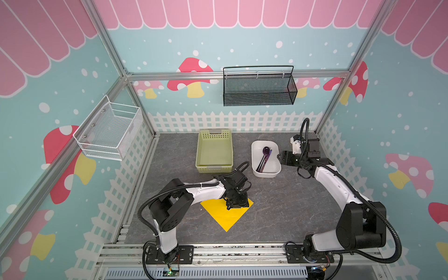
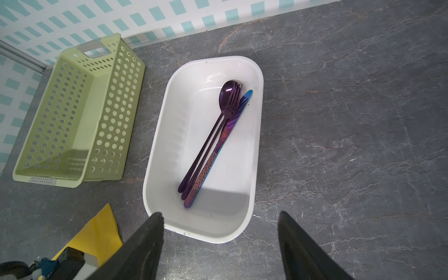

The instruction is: Place the utensils on the paper napkin and roll it up

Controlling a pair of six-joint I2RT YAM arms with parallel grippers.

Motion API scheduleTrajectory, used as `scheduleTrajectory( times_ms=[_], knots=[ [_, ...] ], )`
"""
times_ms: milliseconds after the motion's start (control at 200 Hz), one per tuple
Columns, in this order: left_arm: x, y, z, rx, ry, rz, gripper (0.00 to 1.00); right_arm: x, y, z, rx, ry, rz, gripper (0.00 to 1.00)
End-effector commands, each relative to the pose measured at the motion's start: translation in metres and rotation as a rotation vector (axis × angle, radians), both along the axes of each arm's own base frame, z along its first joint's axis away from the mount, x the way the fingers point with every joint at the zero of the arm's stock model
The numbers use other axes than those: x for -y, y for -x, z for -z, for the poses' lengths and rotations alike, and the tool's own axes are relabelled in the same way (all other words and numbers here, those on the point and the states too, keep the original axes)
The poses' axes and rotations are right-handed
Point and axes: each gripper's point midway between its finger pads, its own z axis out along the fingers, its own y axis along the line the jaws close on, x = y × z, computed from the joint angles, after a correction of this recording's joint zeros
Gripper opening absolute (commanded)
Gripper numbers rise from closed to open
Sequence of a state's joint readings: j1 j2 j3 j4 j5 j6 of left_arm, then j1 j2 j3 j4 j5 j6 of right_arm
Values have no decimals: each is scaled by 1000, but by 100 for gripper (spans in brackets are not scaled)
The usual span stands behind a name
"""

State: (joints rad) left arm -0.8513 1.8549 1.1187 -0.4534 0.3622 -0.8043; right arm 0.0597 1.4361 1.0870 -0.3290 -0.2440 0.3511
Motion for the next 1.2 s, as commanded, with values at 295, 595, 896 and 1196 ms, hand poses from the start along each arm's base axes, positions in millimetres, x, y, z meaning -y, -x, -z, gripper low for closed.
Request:
scheduleTrajectory(
  times_ms=[295, 595, 896, 1196],
  knots=[
    [72, -1, 6, -36, 67, -38, 47, 0, 14, -3, 1, 11, -26, 76],
    [85, -15, -39, 45, 126, -9, 50, -5, 19, -11, 16, -12, -44, 75],
    [22, -43, -57, 148, -24, -17, 51, -9, 24, -12, 14, -31, -63, 73],
    [-40, -32, -11, 70, -150, -12, 50, -6, 24, -17, 26, -18, -51, 72]
  ],
)
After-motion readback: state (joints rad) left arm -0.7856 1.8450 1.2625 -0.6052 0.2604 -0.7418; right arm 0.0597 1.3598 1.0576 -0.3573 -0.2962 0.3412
